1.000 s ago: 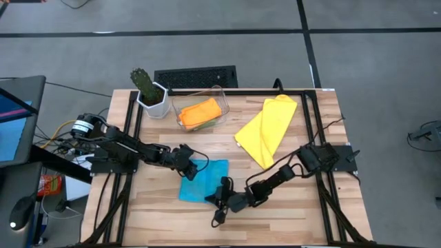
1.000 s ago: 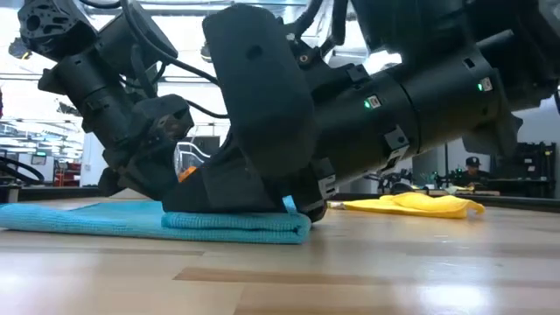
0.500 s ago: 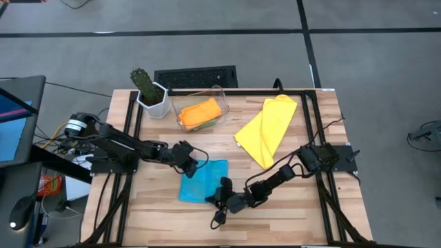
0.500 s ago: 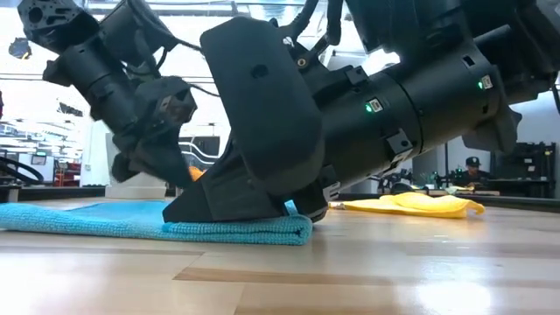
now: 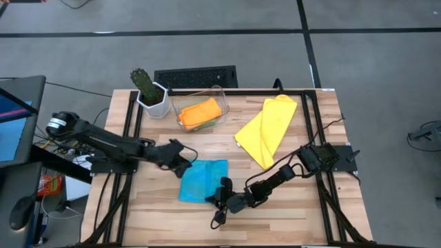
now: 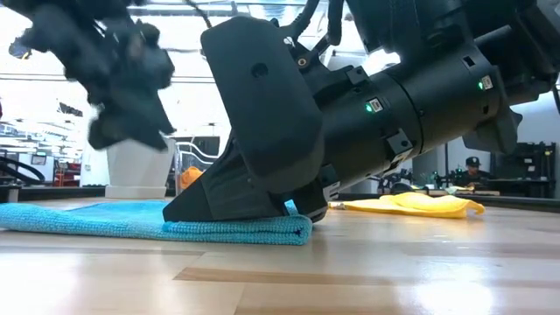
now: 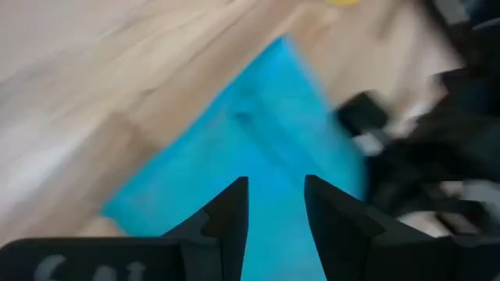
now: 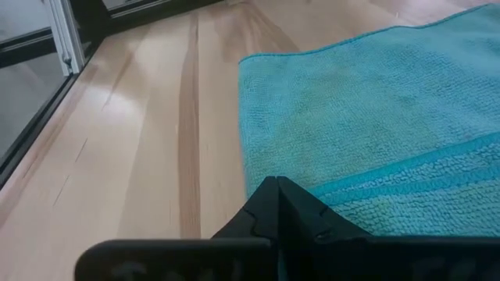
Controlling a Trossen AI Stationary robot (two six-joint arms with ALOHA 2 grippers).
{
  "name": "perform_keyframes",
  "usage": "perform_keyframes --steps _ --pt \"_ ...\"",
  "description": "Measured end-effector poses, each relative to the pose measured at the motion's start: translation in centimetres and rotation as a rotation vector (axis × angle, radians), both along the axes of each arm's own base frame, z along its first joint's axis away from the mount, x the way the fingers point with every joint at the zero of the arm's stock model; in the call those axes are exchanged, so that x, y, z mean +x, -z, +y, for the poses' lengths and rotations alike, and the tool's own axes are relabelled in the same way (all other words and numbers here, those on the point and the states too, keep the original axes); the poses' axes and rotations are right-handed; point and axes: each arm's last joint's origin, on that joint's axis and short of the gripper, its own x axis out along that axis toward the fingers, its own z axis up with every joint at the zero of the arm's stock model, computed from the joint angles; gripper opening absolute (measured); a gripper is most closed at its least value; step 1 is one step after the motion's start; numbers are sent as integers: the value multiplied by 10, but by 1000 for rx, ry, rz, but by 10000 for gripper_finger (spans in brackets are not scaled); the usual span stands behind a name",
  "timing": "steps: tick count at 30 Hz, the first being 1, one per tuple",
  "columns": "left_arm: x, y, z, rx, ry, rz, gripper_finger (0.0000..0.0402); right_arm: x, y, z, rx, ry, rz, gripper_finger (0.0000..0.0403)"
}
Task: Fold microfiber towels
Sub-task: Fold the blue microfiber cloth
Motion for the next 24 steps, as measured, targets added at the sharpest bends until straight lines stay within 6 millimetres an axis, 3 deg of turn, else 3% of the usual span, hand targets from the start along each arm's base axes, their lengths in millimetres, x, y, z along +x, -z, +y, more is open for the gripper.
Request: perform_keyframes --steps 5,13,19,24 --pt "-17 -4 -44 64 -34 -80 111 0 0 -1 0 2 1 25" --pt "-31 36 -107 41 -95 -31 79 1 0 -2 5 5 -3 28" --pt "-9 46 -145 57 -46 54 60 1 0 -2 7 8 -6 24" --pt "5 61 -161 138 -77 213 41 1 -1 -2 11 9 -12 25"
